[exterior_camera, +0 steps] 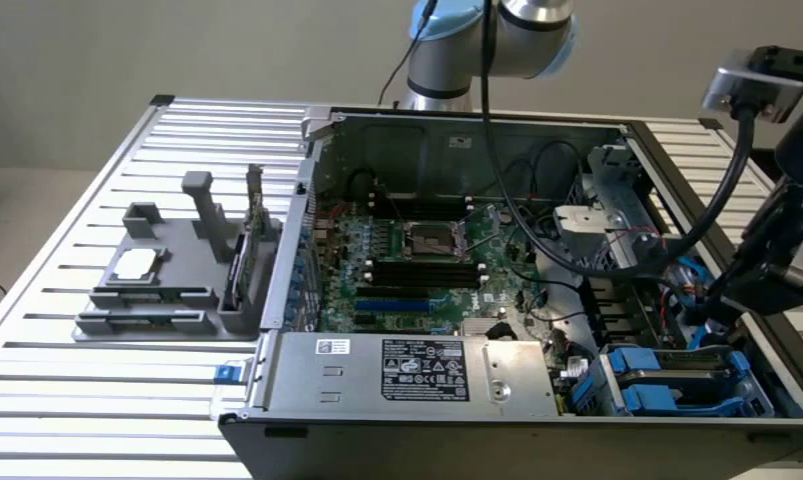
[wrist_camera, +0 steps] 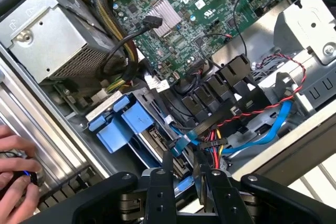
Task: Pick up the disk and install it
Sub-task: 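Insert the first disk wire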
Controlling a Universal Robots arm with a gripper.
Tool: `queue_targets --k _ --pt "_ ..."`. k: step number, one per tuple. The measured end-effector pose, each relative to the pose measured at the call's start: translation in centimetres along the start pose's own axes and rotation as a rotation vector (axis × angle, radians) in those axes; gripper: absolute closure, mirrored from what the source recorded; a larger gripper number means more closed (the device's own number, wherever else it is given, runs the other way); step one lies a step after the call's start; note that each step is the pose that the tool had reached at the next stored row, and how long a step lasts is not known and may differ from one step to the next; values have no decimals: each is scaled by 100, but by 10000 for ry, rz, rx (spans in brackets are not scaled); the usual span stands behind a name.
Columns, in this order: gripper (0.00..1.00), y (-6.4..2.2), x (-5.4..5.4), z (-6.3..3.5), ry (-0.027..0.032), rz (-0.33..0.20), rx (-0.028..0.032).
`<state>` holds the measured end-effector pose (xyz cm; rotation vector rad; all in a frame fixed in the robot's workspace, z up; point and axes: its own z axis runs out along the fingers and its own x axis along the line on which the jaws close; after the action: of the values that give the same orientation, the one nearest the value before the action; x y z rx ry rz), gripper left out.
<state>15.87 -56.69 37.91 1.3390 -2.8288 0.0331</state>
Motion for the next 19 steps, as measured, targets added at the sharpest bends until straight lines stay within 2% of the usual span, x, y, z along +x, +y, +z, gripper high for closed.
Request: queue_targets --k 16,19 --pt "70 -3 -4 15 23 1978 -42" --pt "70 -13 -16 16 24 2196 -47"
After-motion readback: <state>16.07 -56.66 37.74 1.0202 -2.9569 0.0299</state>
